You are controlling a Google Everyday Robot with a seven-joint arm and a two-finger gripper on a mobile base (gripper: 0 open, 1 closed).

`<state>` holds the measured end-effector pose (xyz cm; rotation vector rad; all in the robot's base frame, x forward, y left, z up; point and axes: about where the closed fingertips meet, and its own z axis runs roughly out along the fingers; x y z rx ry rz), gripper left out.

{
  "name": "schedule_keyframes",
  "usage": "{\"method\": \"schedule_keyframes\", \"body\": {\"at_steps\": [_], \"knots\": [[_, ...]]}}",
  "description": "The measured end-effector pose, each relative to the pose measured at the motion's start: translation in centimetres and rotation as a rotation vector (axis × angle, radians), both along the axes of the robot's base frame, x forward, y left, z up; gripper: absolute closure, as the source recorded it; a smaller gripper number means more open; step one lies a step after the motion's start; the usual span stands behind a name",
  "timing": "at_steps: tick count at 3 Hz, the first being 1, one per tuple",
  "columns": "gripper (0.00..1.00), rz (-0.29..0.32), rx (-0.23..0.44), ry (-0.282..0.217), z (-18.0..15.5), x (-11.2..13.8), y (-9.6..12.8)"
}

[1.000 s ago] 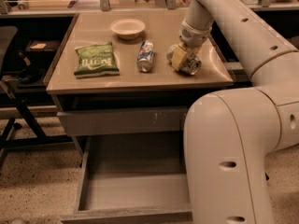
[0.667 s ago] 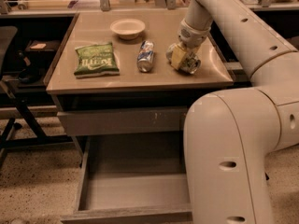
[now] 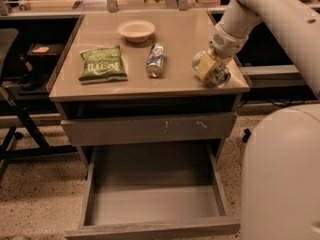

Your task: Place 7up can into middle drawer

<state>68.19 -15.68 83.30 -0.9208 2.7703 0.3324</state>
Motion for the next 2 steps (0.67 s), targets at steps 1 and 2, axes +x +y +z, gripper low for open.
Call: {"method": "schedule_keyframes", "body": {"at_steps": [1,2], "knots": [[1.0,-0.059,0.02,0.043,0.6,-5.1,-0.8],[1.0,-0.05,0.001,0.101,-1.7,-6.9,-0.6]]}}
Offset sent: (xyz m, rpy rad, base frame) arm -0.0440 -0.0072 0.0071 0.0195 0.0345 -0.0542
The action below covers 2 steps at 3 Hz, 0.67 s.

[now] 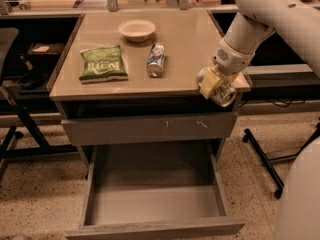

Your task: Place 7up can into middle drawer

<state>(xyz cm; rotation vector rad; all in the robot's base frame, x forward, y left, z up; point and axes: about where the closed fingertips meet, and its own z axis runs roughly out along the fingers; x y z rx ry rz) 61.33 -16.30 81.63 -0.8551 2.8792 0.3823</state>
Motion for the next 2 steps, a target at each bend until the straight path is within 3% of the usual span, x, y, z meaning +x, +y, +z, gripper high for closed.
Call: {"method": "schedule_keyframes", "body": {"at_steps": [1,2], "knots": [[1.0,0.0,0.0,0.0,0.0,0.0,0.0],[1.0,-0.024,0.009,0.021,0.1,-2.6,0.1]]}}
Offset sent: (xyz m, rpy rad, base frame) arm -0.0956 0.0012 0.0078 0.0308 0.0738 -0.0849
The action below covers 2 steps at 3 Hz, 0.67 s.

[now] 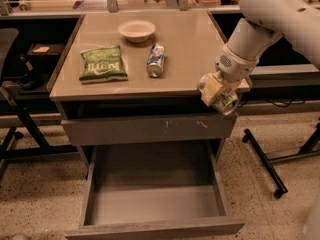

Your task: Place 7up can into middle drawer

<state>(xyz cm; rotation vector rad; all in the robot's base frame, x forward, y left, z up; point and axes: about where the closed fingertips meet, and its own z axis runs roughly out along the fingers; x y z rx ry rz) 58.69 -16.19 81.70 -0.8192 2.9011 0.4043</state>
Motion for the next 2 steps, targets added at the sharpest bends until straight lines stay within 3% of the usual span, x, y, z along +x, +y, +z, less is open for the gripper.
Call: {"method": "schedule_keyframes", "body": {"at_steps": [1,2], "knots": [[1.0,-0.045,0.027,0.066,-0.9,-5.5,0.5],[1.0,-0.051,0.076,0.205,-4.3,-10.4,2.1]]}}
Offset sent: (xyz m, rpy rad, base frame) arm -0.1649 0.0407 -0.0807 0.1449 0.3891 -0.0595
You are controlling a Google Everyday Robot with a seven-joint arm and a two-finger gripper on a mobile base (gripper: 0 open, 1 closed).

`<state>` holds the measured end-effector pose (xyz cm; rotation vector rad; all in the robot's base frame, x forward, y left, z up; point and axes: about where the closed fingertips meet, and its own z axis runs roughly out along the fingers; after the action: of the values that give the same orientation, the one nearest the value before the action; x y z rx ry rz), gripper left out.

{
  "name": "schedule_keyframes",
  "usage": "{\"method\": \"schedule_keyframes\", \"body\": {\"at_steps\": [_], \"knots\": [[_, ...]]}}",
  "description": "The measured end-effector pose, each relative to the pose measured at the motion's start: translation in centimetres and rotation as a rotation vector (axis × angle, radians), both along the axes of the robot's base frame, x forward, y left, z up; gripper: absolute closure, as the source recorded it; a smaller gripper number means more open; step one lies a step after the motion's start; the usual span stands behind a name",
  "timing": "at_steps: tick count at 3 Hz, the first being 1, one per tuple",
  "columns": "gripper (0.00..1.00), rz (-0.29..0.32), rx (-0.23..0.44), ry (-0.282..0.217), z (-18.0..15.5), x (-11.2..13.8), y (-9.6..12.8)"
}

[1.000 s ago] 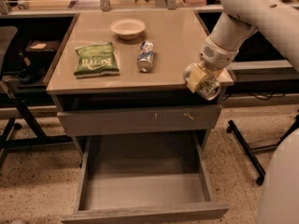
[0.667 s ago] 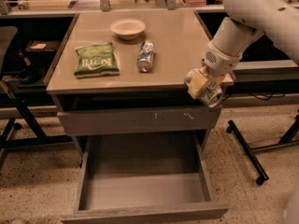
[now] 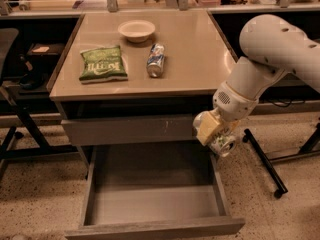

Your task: Place 7up can into middle drawer

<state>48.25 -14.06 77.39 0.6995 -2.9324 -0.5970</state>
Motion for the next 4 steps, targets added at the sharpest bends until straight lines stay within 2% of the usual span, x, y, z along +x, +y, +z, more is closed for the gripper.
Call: {"method": "schedule_keyframes", "body": {"at_steps": [1,2,3,4], "knots": [[1.0,0.004,0.002,0.023,-0.7,-0.7,0.2],[1.0,-0.015,0.051,0.065,-3.0,-1.9,0.6],[1.0,-0.091,0.119,0.099,-5.9,-4.7,2.8],[1.0,-0.123,0.17,0.165,-11.0,-7.2,5.9]]}}
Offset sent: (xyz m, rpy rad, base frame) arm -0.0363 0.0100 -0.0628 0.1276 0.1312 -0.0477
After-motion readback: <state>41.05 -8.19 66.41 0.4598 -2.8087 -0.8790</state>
